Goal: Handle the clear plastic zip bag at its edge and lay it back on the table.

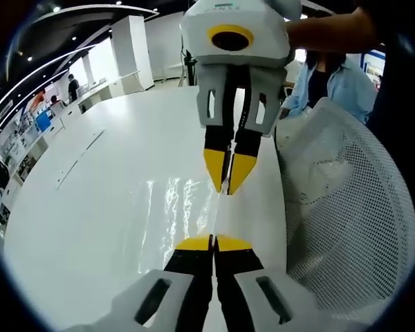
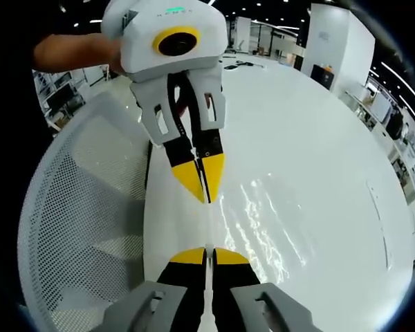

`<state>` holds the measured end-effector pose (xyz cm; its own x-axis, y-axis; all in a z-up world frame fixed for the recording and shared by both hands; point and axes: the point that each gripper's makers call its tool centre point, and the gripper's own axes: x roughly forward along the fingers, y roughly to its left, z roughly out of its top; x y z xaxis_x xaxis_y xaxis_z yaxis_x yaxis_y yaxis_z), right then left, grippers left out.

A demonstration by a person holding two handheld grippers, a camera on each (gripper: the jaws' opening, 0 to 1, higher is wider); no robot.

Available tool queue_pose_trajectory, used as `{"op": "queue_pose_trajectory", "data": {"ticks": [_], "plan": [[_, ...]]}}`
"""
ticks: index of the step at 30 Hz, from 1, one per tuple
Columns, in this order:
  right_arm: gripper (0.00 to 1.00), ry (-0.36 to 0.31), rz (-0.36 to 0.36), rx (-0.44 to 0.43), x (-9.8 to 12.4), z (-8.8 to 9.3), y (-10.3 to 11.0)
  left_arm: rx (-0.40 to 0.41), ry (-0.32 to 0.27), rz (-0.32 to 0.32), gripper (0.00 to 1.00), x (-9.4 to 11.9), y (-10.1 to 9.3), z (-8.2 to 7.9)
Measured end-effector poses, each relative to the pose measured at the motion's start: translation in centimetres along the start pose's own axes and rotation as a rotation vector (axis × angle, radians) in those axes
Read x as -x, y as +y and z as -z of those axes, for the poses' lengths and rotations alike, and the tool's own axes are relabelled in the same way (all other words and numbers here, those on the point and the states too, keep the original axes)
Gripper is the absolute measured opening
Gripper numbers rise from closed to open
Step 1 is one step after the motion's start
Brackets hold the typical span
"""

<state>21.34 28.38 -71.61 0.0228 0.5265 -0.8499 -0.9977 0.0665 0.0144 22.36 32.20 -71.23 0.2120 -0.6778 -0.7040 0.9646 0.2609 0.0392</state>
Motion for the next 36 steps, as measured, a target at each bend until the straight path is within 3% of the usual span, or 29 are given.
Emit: {"op": "queue_pose_trajectory", "data": {"ticks": [11,24,36], "plan": [[0.00,0.029,-0.006,0.018,0.0,0.2,0.3,0.006,0.014,0.002,0.00,-0.1,0.0,0.0],[0.00,0.033,-0.011,0.017,-0.3,0.1,0.5,0.000,-0.009,0.016,0.04,-0.2,-0.6,-1.2],[0.00,0.032,-0.010,0.020,-0.2,-0.1,0.4,-0.015,-0.012,0.027,0.00,-0.4,-0.6,-1.6]]}}
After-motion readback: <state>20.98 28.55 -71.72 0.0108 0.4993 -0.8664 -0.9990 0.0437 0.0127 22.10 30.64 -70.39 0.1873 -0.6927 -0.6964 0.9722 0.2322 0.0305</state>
